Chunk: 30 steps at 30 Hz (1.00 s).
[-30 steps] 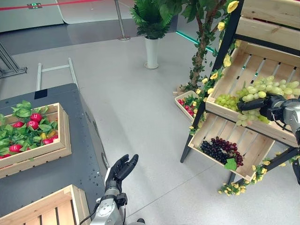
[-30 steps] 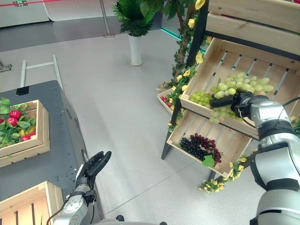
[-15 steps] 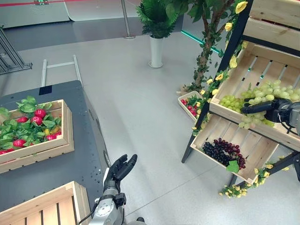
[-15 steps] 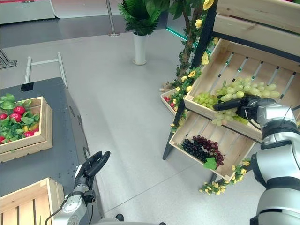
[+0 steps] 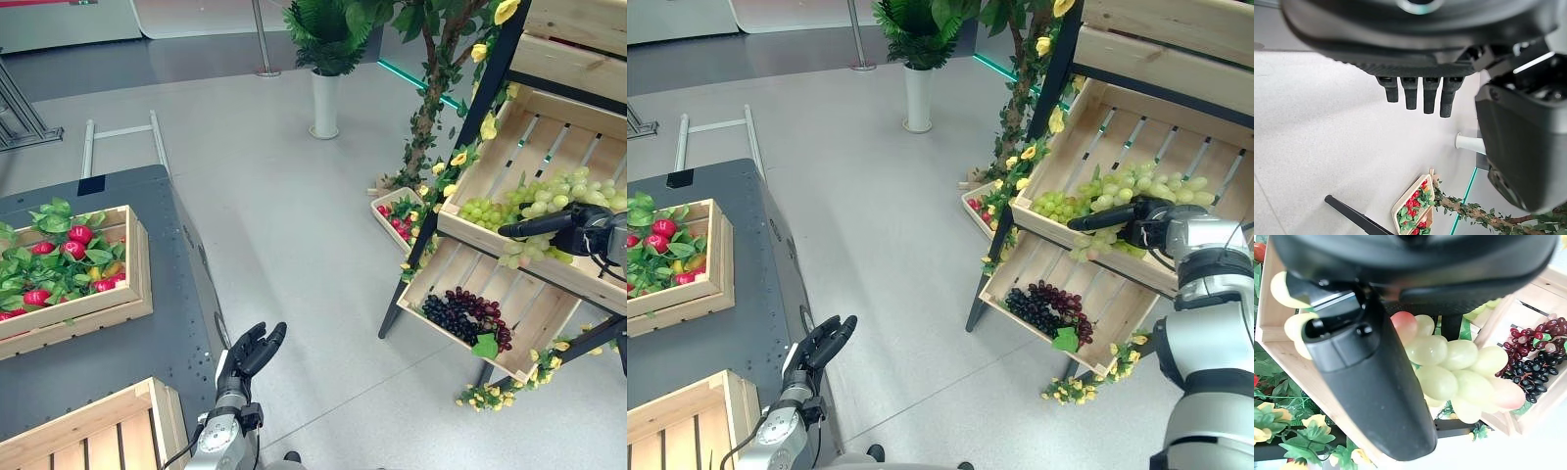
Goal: Pick up the fruits from the basket on one side to the basket on the other side
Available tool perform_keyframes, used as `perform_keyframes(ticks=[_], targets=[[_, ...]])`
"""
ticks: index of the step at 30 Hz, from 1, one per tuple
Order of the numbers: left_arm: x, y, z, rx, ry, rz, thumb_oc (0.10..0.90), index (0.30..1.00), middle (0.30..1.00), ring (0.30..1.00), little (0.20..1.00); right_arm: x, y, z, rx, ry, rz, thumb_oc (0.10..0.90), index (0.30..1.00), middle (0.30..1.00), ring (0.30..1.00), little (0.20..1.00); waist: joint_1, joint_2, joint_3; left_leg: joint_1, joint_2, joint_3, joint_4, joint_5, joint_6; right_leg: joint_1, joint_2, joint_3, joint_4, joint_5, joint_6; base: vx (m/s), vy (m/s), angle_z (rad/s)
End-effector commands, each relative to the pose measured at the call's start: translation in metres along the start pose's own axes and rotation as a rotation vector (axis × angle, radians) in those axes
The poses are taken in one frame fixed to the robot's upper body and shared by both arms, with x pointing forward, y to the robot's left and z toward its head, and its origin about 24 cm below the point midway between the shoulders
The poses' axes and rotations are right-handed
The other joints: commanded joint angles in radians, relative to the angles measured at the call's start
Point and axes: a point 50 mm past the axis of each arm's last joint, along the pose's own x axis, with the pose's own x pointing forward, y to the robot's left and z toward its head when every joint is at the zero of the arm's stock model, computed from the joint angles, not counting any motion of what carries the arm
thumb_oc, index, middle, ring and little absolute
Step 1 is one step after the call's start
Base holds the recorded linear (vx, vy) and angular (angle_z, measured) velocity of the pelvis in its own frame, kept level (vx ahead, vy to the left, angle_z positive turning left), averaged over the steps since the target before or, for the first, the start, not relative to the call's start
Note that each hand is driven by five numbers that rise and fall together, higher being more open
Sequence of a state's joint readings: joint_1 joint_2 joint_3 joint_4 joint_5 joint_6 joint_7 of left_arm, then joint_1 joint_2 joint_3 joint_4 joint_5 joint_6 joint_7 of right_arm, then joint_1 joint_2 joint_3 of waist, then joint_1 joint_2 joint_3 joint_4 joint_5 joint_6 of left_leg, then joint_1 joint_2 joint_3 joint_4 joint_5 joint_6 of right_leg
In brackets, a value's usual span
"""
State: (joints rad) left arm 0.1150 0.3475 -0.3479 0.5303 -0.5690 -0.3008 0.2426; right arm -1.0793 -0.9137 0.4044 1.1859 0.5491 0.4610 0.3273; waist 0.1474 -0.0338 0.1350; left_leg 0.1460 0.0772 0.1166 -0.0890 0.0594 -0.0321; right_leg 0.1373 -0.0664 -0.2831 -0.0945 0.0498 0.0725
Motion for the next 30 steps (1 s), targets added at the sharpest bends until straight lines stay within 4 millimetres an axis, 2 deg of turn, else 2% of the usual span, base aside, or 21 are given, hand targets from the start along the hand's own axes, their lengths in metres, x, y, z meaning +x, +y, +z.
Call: perform_keyframes(ticks=[1, 9, 12, 16, 18, 19, 21, 23, 25, 30], targets=[[0.013, -0.018, 0.048, 0.007, -0.24, -0.103, 0.8, 0.9, 0.9, 0.9, 0.9, -0.05, -0.066, 0.053, -0.132, -0.06, -0.347, 0.8, 0.9, 0.9, 0.9, 0.9, -0.003, -0.056, -0.03, 0.017, -0.042, 0.005, 0.002, -0.126, -0.007, 0.048, 0.012, 0.0, 0.007, -0.089, -0.029, 0.0, 0.0, 0.0], [0.012, -0.02, 0.049, 0.011, -0.245, -0.097, 0.8, 0.9, 0.9, 0.9, 0.9, -0.076, -0.093, 0.063, -0.227, 0.007, -0.549, 0.8, 0.9, 0.9, 0.9, 0.9, -0.007, -0.059, -0.028, 0.017, -0.042, 0.005, 0.002, -0.124, -0.009, 0.048, 0.015, 0.005, 0.007, -0.088, -0.025, 0.0, 0.0, 0.0], [0.011, -0.019, 0.048, 0.013, -0.24, -0.092, 0.8, 0.9, 0.9, 0.9, 0.9, -0.088, -0.101, 0.079, -0.342, -0.034, -0.66, 0.8, 0.9, 0.9, 0.9, 0.9, -0.008, -0.062, -0.03, 0.016, -0.043, 0.003, 0.002, -0.122, -0.01, 0.047, 0.015, 0.005, 0.007, -0.087, -0.024, 0.0, 0.0, 0.0], [0.01, -0.017, 0.045, 0.017, -0.231, -0.099, 0.8, 0.9, 0.9, 0.9, 0.9, -0.101, -0.104, 0.097, -0.364, -0.128, -0.744, 0.8, 0.9, 0.9, 0.9, 0.9, -0.006, -0.064, -0.035, 0.013, -0.045, 0.001, 0.002, -0.123, -0.01, 0.046, 0.015, 0.003, 0.007, -0.089, -0.022, 0.0, 0.0, 0.0], [0.01, -0.016, 0.045, 0.016, -0.227, -0.104, 0.8, 0.9, 0.9, 0.9, 0.9, -0.104, -0.105, 0.103, -0.369, -0.169, -0.776, 0.744, 0.815, 0.815, 0.815, 0.815, -0.004, -0.063, -0.036, 0.013, -0.045, -0.001, 0.002, -0.123, -0.011, 0.047, 0.014, 0.001, 0.007, -0.09, -0.022, 0.0, 0.0, 0.0], [0.01, -0.017, 0.045, 0.018, -0.224, -0.108, 0.8, 0.9, 0.9, 0.9, 0.9, -0.107, -0.105, 0.106, -0.376, -0.185, -0.796, 0.8, 0.9, 0.9, 0.9, 0.9, -0.004, -0.063, -0.038, 0.013, -0.045, -0.002, 0.002, -0.124, -0.011, 0.047, 0.014, 0.001, 0.007, -0.091, -0.022, 0.0, 0.0, 0.0], [0.009, -0.017, 0.044, 0.019, -0.221, -0.112, 0.8, 0.9, 0.9, 0.9, 0.9, -0.109, -0.106, 0.108, -0.406, -0.192, -0.818, 0.8, 0.9, 0.9, 0.9, 0.9, -0.004, -0.063, -0.039, 0.013, -0.046, -0.003, 0.002, -0.124, -0.01, 0.047, 0.014, 0.0, 0.007, -0.092, -0.022, 0.0, 0.0, 0.0], [0.009, -0.016, 0.044, 0.019, -0.218, -0.116, 0.8, 0.9, 0.9, 0.9, 0.9, -0.113, -0.108, 0.112, -0.524, -0.177, -0.861, 0.8, 0.9, 0.9, 0.9, 0.9, -0.004, -0.063, -0.041, 0.011, -0.046, -0.004, 0.002, -0.124, -0.01, 0.046, 0.013, 0.0, 0.007, -0.092, -0.021, 0.0, 0.0, 0.0], [0.009, -0.016, 0.044, 0.019, -0.217, -0.121, 0.8, 0.9, 0.9, 0.9, 0.9, -0.118, -0.107, 0.121, -0.73, -0.167, -0.922, 0.8, 0.9, 0.9, 0.9, 0.9, -0.002, -0.063, -0.044, 0.009, -0.046, -0.004, 0.002, -0.124, -0.009, 0.045, 0.013, -0.003, 0.007, -0.093, -0.02, 0.0, 0.0, 0.0], [0.008, -0.018, 0.044, 0.021, -0.215, -0.131, 0.8, 0.9, 0.9, 0.9, 0.9, -0.119, -0.1, 0.131, -0.949, -0.145, -0.952, 0.8, 0.9, 0.9, 0.9, 0.9, 0.001, -0.066, -0.049, 0.003, -0.047, -0.006, 0.002, -0.123, -0.008, 0.041, 0.011, -0.005, 0.007, -0.094, -0.017, 0.0, 0.0, 0.0]])
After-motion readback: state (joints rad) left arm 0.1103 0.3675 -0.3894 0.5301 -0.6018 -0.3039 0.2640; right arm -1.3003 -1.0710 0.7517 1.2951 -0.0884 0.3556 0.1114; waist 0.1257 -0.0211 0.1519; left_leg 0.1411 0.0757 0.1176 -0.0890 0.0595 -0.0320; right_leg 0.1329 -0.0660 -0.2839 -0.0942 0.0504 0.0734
